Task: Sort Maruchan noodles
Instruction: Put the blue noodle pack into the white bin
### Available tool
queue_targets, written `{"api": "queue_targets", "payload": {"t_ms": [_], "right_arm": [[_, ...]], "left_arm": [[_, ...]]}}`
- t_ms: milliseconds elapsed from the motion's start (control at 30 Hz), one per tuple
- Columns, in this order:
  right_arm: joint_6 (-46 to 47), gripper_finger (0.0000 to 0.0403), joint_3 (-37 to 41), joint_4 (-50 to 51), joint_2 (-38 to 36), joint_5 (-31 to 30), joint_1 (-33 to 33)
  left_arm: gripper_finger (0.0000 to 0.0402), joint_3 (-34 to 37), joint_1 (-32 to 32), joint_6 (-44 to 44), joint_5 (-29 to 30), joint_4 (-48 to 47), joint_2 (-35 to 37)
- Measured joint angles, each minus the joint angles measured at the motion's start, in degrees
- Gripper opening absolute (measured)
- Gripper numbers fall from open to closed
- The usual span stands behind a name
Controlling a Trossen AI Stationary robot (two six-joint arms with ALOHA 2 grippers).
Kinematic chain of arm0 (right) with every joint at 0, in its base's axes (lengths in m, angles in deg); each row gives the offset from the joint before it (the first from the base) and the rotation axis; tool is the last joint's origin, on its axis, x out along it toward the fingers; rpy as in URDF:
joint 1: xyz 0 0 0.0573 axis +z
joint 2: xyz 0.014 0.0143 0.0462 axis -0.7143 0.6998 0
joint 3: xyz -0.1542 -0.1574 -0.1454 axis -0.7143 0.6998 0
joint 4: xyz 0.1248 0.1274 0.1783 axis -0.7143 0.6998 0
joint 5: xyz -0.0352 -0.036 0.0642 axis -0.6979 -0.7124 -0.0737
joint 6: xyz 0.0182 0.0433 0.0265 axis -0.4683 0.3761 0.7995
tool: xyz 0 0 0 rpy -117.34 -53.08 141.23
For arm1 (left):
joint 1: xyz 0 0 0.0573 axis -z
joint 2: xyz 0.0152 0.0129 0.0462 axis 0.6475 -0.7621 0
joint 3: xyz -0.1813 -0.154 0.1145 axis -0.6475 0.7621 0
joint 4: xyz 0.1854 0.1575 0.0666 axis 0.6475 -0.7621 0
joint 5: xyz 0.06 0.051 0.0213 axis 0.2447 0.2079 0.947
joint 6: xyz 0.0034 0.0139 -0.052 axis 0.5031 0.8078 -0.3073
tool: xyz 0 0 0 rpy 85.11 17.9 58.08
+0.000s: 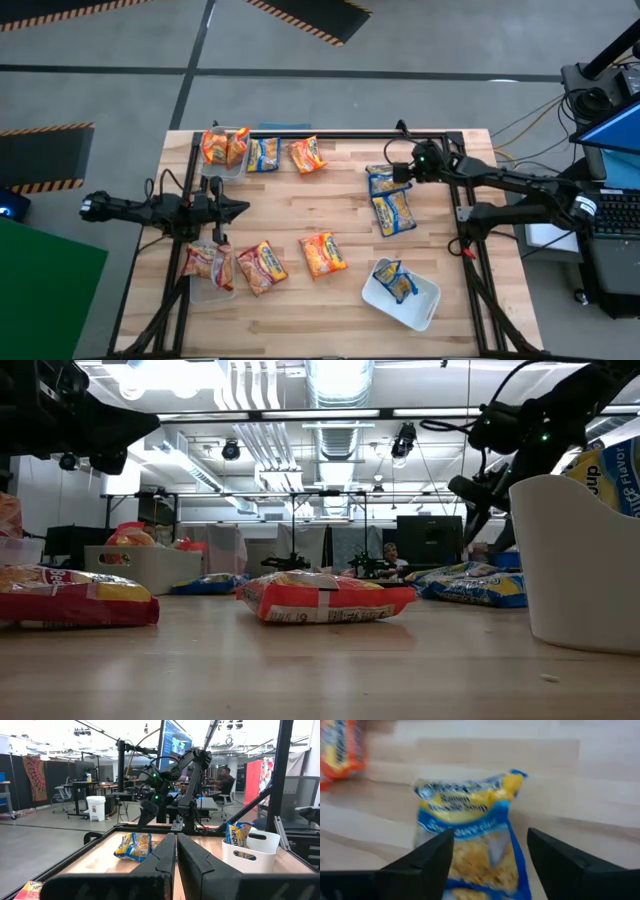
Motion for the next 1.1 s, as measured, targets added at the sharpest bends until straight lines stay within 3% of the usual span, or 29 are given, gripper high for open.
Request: {"api": "queue_targets", "payload": {"t_ms": [267, 667, 867, 1100], "right_arm": [[-0.79, 0.0282, 1.18, -0.05, 2.64, -2.48, 0.02], [-1.35, 0.0285, 2.79, -11.5, 13.31, 0.1, 0.04], [-1.36, 0.0243, 2.79, -19.09, 17.83, 2.04, 0.07], [-1.36, 0.0146, 2.79, -24.58, 20.7, 5.6, 0.28]], "left_arm": [[0.0, 0.0, 0.0, 0.0, 0.0, 0.0, 0.0], [0.0, 0.0, 0.02, 0.0, 0.0, 0.0, 0.0], [0.0, 0.0, 0.0, 0.0, 0.0, 0.0, 0.0], [0.0, 0.0, 0.02, 0.0, 0.0, 0.0, 0.01]]}}
